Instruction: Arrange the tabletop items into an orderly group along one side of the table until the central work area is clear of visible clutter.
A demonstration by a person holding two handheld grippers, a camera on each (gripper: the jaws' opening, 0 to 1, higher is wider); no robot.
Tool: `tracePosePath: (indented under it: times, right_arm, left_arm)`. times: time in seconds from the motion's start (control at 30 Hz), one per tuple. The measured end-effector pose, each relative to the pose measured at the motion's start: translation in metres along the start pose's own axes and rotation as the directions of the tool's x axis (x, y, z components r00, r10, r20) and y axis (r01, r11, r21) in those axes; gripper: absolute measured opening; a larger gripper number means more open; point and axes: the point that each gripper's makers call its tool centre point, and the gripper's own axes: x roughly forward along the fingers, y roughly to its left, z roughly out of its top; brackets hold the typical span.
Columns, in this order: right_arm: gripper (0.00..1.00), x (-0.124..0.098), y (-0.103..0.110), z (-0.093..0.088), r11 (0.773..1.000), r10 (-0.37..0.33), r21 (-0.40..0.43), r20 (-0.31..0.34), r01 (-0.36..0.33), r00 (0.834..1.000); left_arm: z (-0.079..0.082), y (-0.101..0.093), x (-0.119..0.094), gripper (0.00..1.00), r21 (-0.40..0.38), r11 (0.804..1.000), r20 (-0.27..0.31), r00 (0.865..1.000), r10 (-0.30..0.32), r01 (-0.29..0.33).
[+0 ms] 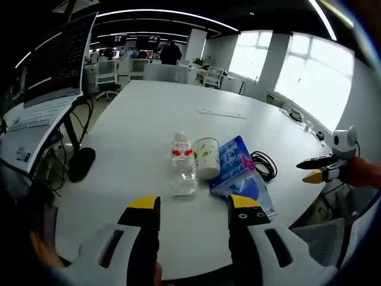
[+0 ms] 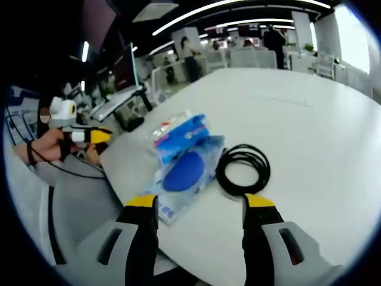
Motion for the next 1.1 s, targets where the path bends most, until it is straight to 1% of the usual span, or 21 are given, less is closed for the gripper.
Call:
tracePosePath:
  times: [0.2, 0.43, 0.77, 1.1]
  right_arm:
    - [0.55, 0.0003, -0.0022, -0.0032, 1.000, -0.001, 0.004, -0.004, 0.001, 1.000]
    - [0.54, -0.0002, -0.0034, -0.0022, 1.000, -0.004, 0.014, 0.006, 0.004, 1.000]
    - [0.53, -0.0011, -0.0038, -0.0048, 0.999, -0.009, 0.033, 0.012, 0.009, 1.000]
    - [0.53, -0.0020, -0.0017, -0.0076, 1.000, -0.007, 0.029, 0.006, 0.007, 1.000]
  left_arm:
    - [-0.0029, -0.0013, -0.0002, 0.44, 0.016, 1.000, -0.009, 1.000, 0.004, -0.004]
    - [-0.0033, -0.0033, 0.0010, 0.44, 0.012, 1.000, -0.010, 1.000, -0.001, 0.001]
    - [-0.0048, -0.0011, -0.0004, 0.43, 0.011, 1.000, -0.015, 1.000, 0.006, -0.006]
    - [-0.0057, -0.0025, -0.0008, 0.42, 0.008, 1.000, -0.016, 1.000, 0.006, -0.006]
